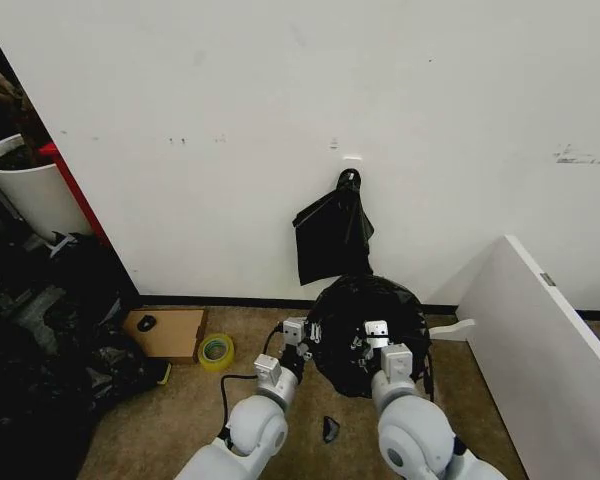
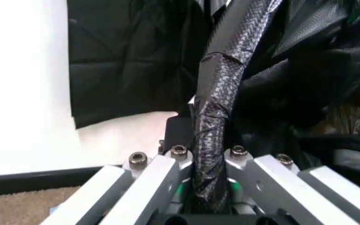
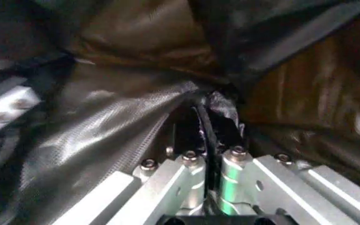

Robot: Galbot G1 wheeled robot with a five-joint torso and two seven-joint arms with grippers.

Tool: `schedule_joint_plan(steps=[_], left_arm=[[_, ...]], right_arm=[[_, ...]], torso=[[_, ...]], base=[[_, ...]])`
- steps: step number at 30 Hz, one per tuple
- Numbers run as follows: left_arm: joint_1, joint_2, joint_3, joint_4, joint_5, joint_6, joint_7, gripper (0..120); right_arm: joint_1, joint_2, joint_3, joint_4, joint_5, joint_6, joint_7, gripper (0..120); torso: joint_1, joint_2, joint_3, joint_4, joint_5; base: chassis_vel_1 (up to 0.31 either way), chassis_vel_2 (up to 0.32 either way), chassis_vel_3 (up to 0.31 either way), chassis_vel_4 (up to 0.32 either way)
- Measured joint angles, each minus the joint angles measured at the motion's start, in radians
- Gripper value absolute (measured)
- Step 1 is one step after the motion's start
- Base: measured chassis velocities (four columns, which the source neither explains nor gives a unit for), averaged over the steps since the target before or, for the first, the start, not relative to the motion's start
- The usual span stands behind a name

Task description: Place the garbage bag over the trash bin.

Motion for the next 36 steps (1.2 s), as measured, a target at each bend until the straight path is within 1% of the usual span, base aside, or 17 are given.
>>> schedule_joint_plan(steps=[3,9,18,24,29,36], left_arm=[[0.001,0.001,0.002,-0.005,0.000,-0.005,0.004,1],[0.015,0.013,0.005,-0.040,0.015,-0.030,0.019,1],[0.031,0.018,0.008,-0.046,0.051,-0.054,0.027,1],[0.049,0.027,0.007,-0.060,0.064,-0.074,0.033,1],[0.057,0.033,0.002,-0.067,0.067,-0.082,0.041,1],[0.078,0.051,-0.011,-0.079,0.072,-0.092,0.063,1]], right_arm=[[0.021,0.011,-0.008,-0.021,0.009,-0.014,0.023,0],[0.094,0.047,-0.022,-0.111,0.017,-0.047,0.075,0],[0.146,0.063,-0.004,-0.217,0.007,-0.048,0.079,0],[0.183,0.080,0.024,-0.310,0.017,-0.041,0.050,0],[0.196,0.080,0.032,-0.329,0.016,-0.039,0.029,0],[0.199,0.066,0.052,-0.356,-0.026,-0.021,-0.042,0]], torso=[[0.000,0.000,0.000,0.0000,0.0000],[0.000,0.000,0.000,-0.0001,0.0000],[0.000,0.000,0.000,-0.0002,0.0001],[0.000,0.000,0.000,-0.0001,0.0001],[0.000,0.000,0.000,-0.0001,0.0001],[0.000,0.000,0.000,-0.0001,0.0001]], base=[[0.000,0.000,0.000,0.000],[0.000,0.000,0.000,0.000],[0.000,0.000,0.000,0.000],[0.000,0.000,0.000,0.000],[0.000,0.000,0.000,0.000],[0.000,0.000,0.000,0.000]])
